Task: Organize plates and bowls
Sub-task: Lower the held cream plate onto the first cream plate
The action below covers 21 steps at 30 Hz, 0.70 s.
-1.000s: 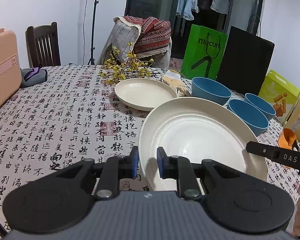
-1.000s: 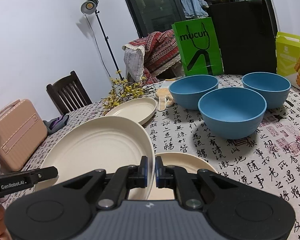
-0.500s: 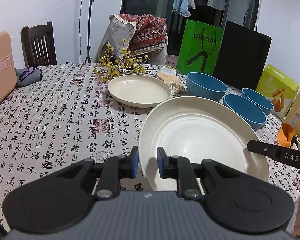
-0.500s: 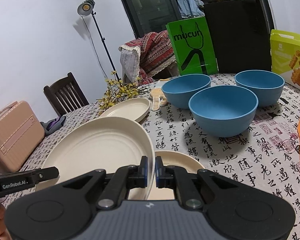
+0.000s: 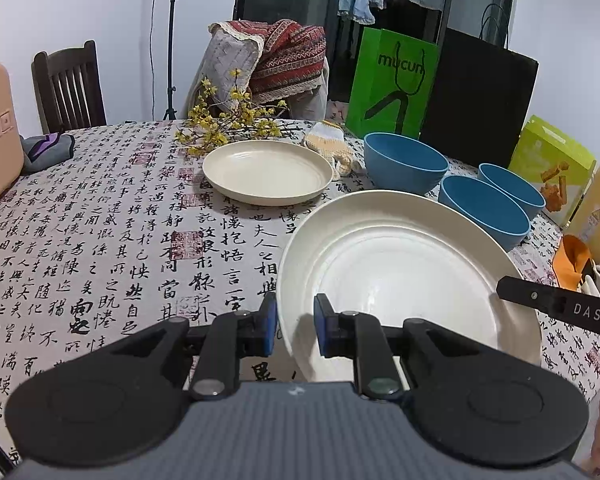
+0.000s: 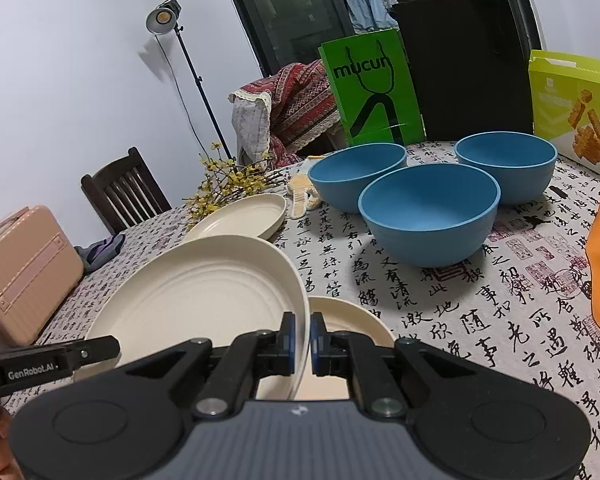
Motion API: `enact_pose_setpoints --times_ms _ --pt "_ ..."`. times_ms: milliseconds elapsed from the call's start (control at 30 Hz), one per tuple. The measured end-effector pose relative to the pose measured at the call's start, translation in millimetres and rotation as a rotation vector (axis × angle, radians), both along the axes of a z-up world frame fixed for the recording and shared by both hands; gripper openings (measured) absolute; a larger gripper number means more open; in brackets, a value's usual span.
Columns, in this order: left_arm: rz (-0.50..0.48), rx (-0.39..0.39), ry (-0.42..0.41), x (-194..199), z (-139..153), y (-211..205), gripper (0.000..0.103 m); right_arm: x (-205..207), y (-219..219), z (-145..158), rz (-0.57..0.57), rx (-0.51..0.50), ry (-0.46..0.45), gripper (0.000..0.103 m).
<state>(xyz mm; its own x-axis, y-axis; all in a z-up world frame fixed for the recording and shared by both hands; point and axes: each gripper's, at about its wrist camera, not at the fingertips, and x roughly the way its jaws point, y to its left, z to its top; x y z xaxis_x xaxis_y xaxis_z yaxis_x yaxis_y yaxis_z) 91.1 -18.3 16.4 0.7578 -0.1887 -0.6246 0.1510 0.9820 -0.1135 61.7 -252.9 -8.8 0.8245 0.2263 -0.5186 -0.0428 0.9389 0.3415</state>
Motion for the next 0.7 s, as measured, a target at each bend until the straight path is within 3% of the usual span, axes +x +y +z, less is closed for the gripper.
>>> enact_pose_setpoints --times_ms 700 --pt "-0.031 0.034 0.039 6 -14 -23 0.019 -3 -20 -15 -0.024 0.008 0.017 0.008"
